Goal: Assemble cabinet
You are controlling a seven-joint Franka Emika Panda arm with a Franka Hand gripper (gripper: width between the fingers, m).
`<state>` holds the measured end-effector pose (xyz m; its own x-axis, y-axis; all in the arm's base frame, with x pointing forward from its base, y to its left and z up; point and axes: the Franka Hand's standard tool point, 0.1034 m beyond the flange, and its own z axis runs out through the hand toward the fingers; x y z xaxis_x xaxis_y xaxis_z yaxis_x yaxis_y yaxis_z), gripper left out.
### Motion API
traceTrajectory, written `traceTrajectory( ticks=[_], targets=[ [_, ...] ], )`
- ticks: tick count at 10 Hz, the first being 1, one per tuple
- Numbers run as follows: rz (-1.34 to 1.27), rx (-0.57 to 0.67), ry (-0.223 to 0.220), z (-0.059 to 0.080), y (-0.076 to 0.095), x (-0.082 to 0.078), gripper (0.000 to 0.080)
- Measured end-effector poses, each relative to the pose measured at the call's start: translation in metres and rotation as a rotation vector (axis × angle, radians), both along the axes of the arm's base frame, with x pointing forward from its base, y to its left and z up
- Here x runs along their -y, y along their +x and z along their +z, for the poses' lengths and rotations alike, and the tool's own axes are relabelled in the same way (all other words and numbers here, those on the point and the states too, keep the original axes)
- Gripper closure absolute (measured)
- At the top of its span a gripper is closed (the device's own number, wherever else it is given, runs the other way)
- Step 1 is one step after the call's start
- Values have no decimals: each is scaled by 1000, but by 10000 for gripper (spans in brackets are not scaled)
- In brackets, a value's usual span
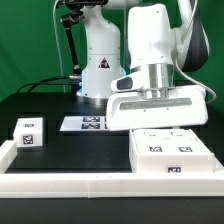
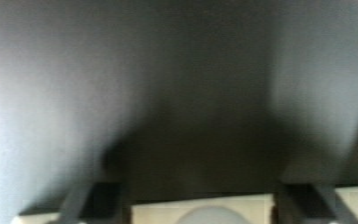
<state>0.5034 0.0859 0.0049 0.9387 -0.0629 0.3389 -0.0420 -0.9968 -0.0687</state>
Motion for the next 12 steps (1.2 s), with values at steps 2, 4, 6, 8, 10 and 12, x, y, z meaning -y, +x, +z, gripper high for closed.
traceTrajectory(
  ticks=[2,4,6,8,10,12],
  targets=[
    [2,-3,-4,-1,-1,3,581],
    [7,-4,-8,-2,-3,5,781],
    [7,-4,-8,-2,-3,5,795],
    [8,-10,-5,0,-3,4,797],
    [20,-35,15,25,0,0,797],
    [27,-37,29,51,3,-2,797]
  ],
)
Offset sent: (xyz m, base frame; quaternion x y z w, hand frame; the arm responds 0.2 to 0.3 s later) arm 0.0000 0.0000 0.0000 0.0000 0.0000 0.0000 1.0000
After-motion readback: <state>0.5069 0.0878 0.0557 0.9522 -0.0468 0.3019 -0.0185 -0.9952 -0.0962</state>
